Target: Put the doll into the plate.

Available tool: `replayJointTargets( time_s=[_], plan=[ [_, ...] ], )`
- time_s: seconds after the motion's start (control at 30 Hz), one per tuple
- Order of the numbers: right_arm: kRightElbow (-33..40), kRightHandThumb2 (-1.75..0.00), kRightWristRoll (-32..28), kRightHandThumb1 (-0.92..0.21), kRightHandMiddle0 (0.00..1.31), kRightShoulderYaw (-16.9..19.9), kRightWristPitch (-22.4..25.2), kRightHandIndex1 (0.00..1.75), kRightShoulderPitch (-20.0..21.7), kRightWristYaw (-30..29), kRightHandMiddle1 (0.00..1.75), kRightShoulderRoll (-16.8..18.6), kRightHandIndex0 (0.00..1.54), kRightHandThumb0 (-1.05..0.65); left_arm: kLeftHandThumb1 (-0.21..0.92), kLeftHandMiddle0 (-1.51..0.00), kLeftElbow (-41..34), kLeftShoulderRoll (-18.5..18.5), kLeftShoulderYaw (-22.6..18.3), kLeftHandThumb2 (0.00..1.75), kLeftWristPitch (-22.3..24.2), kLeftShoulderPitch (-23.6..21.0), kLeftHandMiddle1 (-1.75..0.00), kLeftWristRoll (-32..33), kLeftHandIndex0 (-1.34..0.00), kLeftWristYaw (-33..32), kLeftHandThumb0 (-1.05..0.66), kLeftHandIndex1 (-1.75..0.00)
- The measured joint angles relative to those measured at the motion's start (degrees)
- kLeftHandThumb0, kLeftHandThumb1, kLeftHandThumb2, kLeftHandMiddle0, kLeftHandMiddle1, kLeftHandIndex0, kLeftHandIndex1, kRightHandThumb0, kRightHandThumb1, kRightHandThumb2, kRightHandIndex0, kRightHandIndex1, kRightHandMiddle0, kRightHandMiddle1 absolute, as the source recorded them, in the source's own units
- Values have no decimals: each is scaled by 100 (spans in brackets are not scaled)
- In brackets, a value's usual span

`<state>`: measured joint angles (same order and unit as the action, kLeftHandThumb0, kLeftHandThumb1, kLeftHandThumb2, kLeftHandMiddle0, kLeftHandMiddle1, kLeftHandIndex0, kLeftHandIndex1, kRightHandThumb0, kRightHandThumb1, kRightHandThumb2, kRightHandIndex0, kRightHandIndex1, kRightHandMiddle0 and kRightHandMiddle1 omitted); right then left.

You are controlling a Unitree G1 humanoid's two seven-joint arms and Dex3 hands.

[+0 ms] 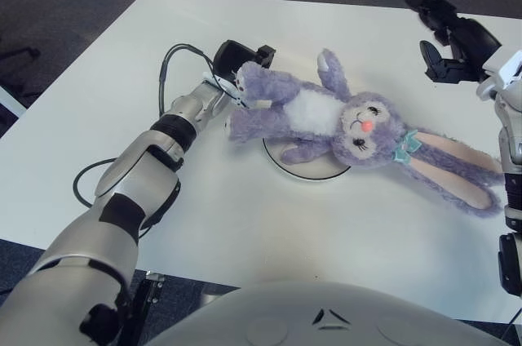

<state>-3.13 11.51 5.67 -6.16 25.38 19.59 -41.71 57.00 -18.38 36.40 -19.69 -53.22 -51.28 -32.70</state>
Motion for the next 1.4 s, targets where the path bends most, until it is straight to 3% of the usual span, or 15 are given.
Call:
replayJointTargets(
  time_s=[0.2, 0.33, 0.7, 0.93, 1.1, 1.17, 1.4],
  plan=[
    [-456, -95, 961, -92, 0, -212, -563, 7, 25, -836, 46, -44, 8, -94, 26, -124, 4, -7, -328, 139, -389, 55, -175, 532, -67, 198, -51, -175],
    [-604, -95, 1362, -92, 0, -265, -502, 11, 12, -1196, 50, -39, 8, -92, 25, -125, 86, -81, -555, 140, -716, 127, -175, 811, -67, 209, -51, -175],
    [-947, -96, 1851, -92, 0, -269, -76, 43, 10, -1897, 59, -15, 0, -84, 30, -124, 319, -375, -1267, 134, -1303, 686, -175, 1488, -63, -34, -49, -175],
    [-1040, -92, 1747, -92, 0, -83, 18, 72, -233, -2291, 68, 89, 0, -78, 29, -130, 222, -267, -1936, 135, -1425, 1056, -175, 2355, -64, 300, -49, -175],
    [-1232, -89, 1420, -92, 0, 182, 152, 94, -401, -2440, 79, 302, 2, -75, 32, -130, 173, -140, -2433, 131, -1812, 1504, -175, 3042, -61, 602, -48, -175],
    [-1359, -87, 1266, -92, 0, 274, 237, 99, -406, -2457, 83, 383, 4, -73, 34, -130, 223, -57, -2638, 129, -1969, 1696, -175, 3349, -60, 823, -48, -175],
    [-1530, -84, 770, -92, 0, 577, 558, 109, -424, -2438, 96, 530, 6, -65, 36, -128, 279, 87, -3212, 126, -2097, 1724, -175, 4076, -58, 1522, -47, -175]
  ],
)
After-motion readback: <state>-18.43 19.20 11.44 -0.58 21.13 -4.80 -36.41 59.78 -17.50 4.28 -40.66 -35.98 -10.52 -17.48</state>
